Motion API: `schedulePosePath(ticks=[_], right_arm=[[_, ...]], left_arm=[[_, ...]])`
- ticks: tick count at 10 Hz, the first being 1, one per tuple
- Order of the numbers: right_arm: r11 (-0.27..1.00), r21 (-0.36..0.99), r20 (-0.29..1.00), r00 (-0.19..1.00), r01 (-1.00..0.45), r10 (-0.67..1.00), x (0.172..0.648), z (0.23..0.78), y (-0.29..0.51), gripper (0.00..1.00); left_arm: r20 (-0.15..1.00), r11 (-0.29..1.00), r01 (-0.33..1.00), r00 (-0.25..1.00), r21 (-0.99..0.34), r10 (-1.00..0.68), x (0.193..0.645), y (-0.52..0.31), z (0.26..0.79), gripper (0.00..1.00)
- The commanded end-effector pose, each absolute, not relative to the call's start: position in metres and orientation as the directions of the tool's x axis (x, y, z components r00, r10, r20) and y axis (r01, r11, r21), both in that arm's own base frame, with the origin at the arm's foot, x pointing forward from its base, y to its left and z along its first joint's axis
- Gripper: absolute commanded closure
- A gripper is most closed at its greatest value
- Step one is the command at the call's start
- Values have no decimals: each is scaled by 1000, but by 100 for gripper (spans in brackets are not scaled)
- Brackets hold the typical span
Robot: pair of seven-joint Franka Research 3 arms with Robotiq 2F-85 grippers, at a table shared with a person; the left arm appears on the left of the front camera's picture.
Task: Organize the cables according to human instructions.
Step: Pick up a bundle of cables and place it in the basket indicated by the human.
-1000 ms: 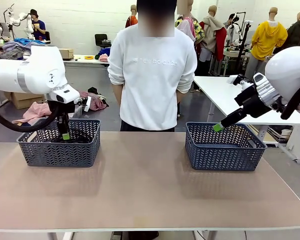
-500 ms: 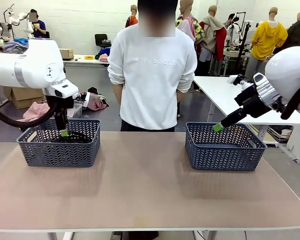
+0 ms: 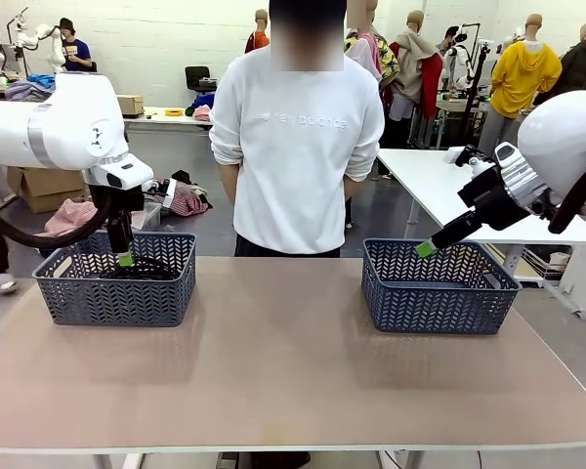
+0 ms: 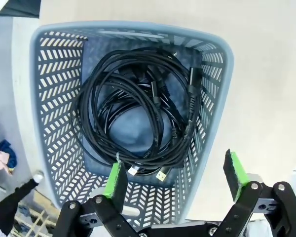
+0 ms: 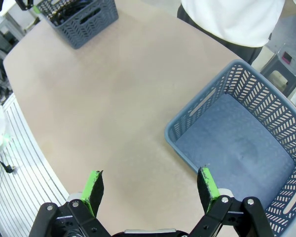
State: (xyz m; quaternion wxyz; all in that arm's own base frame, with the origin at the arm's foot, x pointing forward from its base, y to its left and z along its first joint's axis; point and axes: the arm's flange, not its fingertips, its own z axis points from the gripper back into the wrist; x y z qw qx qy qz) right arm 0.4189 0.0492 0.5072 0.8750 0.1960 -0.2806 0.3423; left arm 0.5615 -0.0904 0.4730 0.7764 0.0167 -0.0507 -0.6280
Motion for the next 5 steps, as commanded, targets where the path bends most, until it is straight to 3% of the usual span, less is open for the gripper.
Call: schedulePosePath(ticks=[1, 5], right_arm=[[679, 162, 643, 599, -716, 478, 421, 508, 48, 0], [679, 162, 643, 599, -716, 478, 421, 508, 48, 0]], left_arm=[[56, 210, 973, 206, 100, -977, 562, -89, 474, 0], [56, 210, 973, 206, 100, -977, 562, -89, 474, 0]])
